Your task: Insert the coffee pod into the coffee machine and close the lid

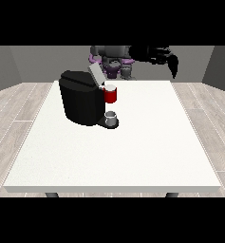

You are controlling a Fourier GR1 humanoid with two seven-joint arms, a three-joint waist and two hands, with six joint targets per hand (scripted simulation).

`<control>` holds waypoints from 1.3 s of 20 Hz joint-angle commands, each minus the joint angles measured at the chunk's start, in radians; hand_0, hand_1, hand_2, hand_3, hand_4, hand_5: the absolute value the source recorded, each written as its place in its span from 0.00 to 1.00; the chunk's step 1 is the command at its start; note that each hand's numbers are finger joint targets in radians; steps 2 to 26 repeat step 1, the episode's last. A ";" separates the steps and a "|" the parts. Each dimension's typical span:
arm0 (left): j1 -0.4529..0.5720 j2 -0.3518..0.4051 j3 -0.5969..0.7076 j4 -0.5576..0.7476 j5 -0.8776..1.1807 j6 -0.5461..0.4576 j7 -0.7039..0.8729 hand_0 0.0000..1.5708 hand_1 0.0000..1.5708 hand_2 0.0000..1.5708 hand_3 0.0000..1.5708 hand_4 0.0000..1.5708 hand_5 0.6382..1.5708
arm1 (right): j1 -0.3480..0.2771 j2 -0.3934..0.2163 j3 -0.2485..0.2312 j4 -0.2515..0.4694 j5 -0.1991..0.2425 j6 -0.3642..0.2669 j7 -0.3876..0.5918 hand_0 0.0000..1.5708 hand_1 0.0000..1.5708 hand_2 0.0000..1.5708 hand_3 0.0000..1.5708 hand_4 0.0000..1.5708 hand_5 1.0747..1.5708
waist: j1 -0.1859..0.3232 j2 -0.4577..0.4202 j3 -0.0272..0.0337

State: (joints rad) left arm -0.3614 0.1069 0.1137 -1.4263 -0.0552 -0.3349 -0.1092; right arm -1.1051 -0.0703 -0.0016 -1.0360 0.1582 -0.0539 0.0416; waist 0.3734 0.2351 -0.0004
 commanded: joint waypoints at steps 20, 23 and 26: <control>0.068 -0.017 0.019 0.046 -0.022 0.049 -0.049 0.00 0.00 0.00 0.00 0.17 1.00 | 0.084 0.067 0.058 -0.029 -0.025 0.012 -0.058 0.00 0.00 0.00 0.00 0.17 1.00 | -0.088 -0.058 0.0001; 0.068 -0.017 0.019 0.046 -0.022 0.049 -0.049 0.00 0.00 0.00 0.00 0.17 1.00 | 0.084 0.067 0.058 -0.029 -0.025 0.012 -0.058 0.00 0.00 0.00 0.00 0.17 1.00 | -0.088 -0.058 0.0001; 0.068 -0.017 0.019 0.046 -0.022 0.049 -0.049 0.00 0.00 0.00 0.00 0.17 1.00 | 0.084 0.067 0.058 -0.029 -0.025 0.012 -0.058 0.00 0.00 0.00 0.00 0.17 1.00 | -0.088 -0.058 0.0001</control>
